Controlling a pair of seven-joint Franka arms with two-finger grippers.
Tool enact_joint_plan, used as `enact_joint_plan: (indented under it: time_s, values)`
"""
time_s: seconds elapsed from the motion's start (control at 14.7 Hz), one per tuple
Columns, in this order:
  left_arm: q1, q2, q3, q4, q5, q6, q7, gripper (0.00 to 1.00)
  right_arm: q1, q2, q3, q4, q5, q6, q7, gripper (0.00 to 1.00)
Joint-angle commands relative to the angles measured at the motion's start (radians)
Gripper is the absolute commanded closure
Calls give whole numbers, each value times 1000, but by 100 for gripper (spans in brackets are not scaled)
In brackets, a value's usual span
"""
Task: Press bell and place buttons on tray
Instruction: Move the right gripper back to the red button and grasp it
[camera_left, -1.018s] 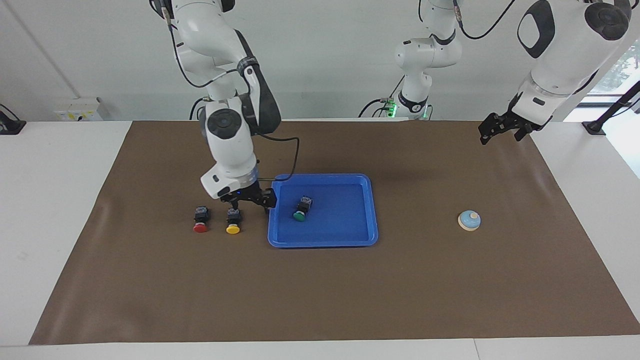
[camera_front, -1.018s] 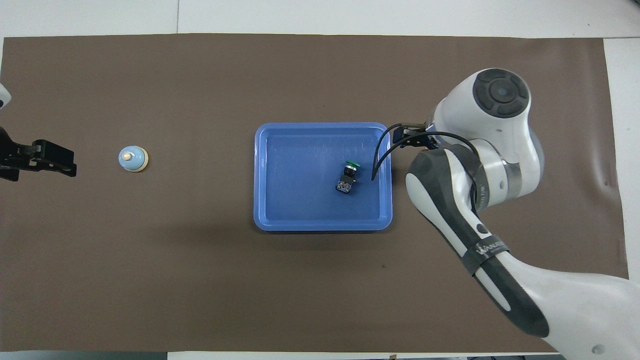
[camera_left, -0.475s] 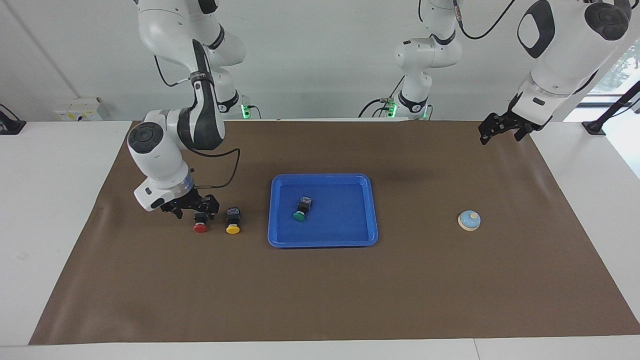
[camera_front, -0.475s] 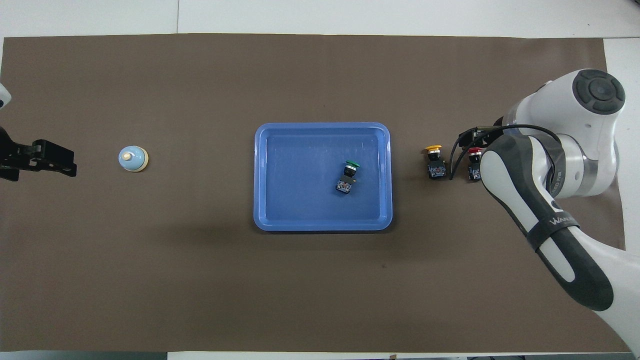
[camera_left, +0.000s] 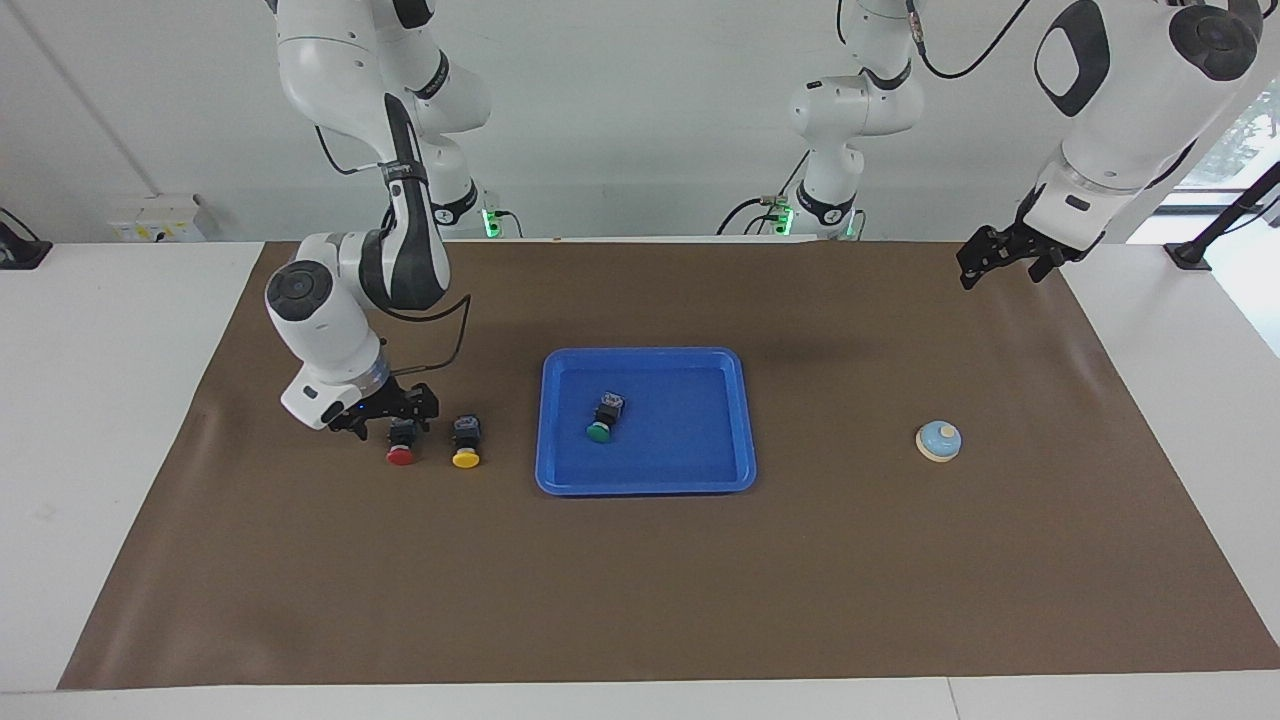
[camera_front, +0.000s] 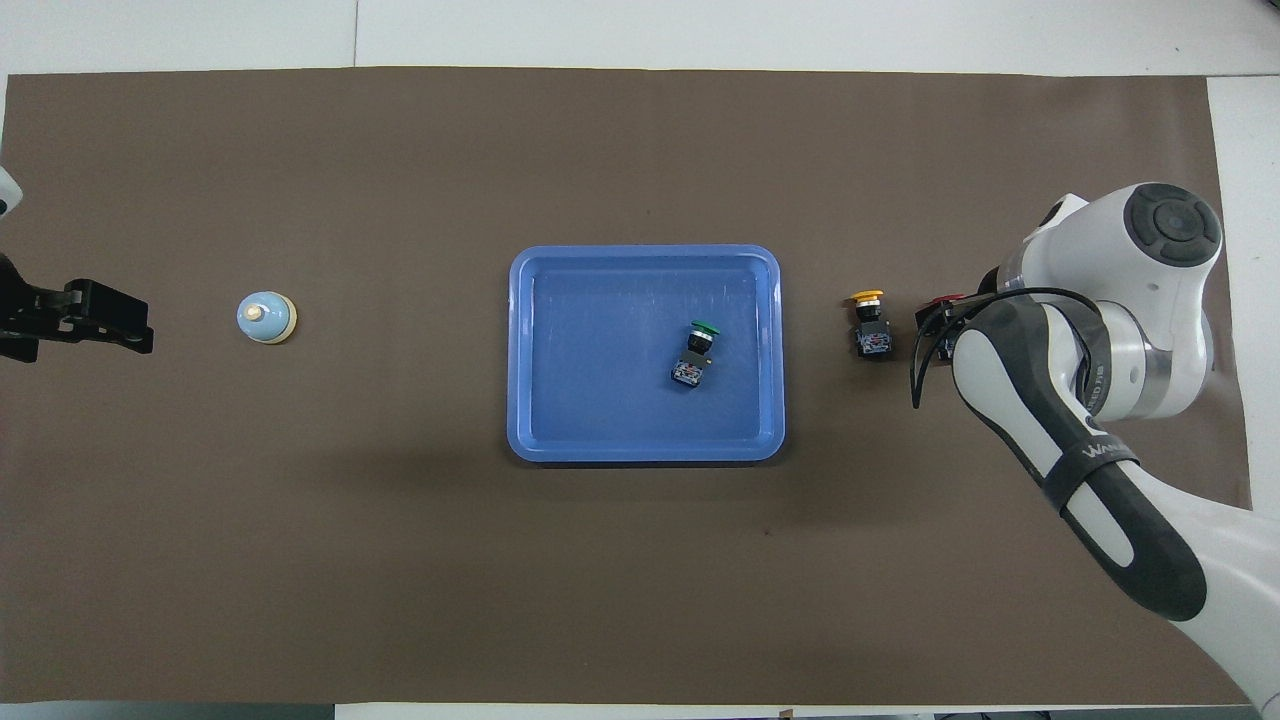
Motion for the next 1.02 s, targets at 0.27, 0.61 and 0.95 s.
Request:
enact_joint_plan:
  time_s: [0.27, 0.61, 0.95]
  values:
    - [-4, -22, 4, -16, -10, -6, -9, 0, -15, 3, 16, -74, 0, 100, -15, 2]
    - [-4, -22, 4, -16, -10, -6, -9, 0, -9, 11, 16, -99, 2, 137, 20, 85]
    - [-4, -22, 4, -16, -10, -6, -9, 0, -4, 12, 22, -6, 3, 85, 19, 100]
